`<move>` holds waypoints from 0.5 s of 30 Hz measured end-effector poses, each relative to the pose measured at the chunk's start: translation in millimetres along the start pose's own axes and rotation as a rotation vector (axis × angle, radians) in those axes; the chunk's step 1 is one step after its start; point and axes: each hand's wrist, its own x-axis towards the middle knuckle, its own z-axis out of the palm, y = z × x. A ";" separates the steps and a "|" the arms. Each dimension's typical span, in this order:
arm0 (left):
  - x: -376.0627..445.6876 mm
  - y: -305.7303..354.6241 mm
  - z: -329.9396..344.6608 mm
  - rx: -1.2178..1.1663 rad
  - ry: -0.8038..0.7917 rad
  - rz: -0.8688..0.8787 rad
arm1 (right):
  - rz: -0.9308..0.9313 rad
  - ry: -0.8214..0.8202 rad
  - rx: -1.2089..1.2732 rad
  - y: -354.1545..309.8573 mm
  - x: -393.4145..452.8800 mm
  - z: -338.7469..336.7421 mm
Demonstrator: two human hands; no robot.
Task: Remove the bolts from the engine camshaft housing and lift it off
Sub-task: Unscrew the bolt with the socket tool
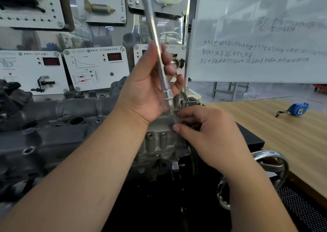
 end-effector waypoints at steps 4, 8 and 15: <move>7.9 3.9 -5.2 -0.157 0.191 0.013 | -0.065 0.110 0.053 0.7 -0.4 1.5; 14.6 0.3 -13.2 -0.146 0.468 -0.088 | -0.155 0.265 0.090 -5.5 4.1 3.8; 20.6 -6.3 -17.8 0.053 0.613 -0.314 | 0.000 0.299 0.406 -8.2 25.3 -10.5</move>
